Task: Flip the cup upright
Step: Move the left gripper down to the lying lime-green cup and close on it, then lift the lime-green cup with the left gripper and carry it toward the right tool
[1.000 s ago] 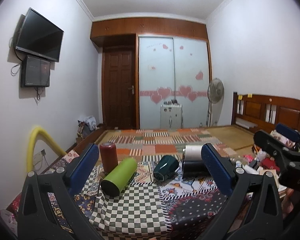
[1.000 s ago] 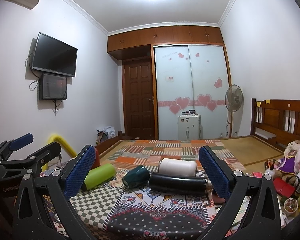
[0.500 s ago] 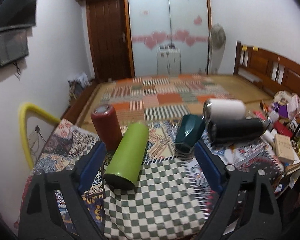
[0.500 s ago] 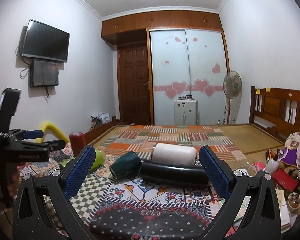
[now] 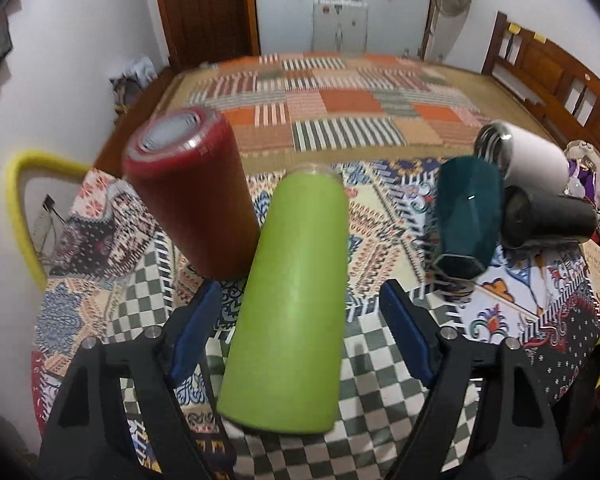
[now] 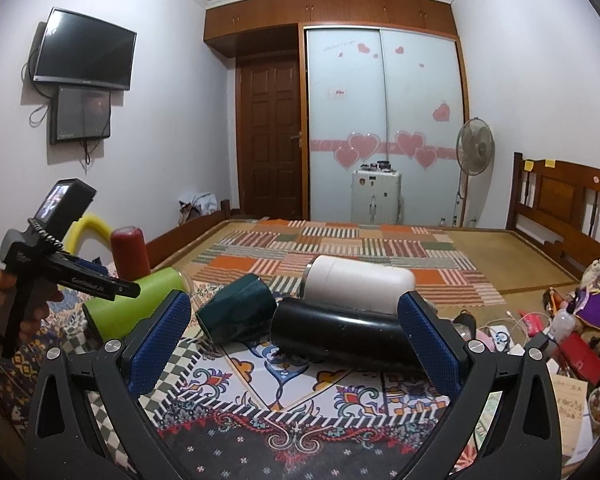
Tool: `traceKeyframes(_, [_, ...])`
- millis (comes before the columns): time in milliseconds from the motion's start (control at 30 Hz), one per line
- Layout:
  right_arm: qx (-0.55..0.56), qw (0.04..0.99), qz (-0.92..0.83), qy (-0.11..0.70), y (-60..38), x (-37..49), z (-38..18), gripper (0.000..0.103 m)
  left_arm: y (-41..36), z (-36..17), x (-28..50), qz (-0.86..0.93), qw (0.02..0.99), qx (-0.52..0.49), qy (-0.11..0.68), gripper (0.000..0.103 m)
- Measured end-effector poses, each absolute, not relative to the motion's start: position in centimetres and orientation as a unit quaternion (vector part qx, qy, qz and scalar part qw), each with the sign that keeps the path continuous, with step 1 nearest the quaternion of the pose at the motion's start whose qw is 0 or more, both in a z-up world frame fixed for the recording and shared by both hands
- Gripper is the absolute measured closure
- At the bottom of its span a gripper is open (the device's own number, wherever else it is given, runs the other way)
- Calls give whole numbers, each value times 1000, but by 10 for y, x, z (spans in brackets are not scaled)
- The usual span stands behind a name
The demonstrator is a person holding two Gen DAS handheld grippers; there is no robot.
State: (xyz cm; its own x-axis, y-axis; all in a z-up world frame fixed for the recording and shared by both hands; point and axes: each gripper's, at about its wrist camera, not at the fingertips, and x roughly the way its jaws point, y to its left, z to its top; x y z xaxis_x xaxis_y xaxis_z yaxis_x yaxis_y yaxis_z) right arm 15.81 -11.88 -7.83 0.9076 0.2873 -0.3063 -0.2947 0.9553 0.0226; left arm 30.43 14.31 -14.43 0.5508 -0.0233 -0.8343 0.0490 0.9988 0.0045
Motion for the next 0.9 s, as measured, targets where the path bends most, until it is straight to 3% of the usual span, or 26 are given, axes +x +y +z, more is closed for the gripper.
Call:
traceKeyframes(200, [-19, 974, 154, 168, -114, 166, -86, 0, 149, -159, 328, -39, 856, -8, 516, 32])
traceKeyframes(467, [-24, 972, 155, 173, -113, 171, -88, 0, 151, -173, 345, -40, 834, -14, 550, 34])
traceKeyframes(900, [-16, 972, 153, 177, -119, 173, -90, 0, 132, -172, 335, -25, 840, 8, 542, 37])
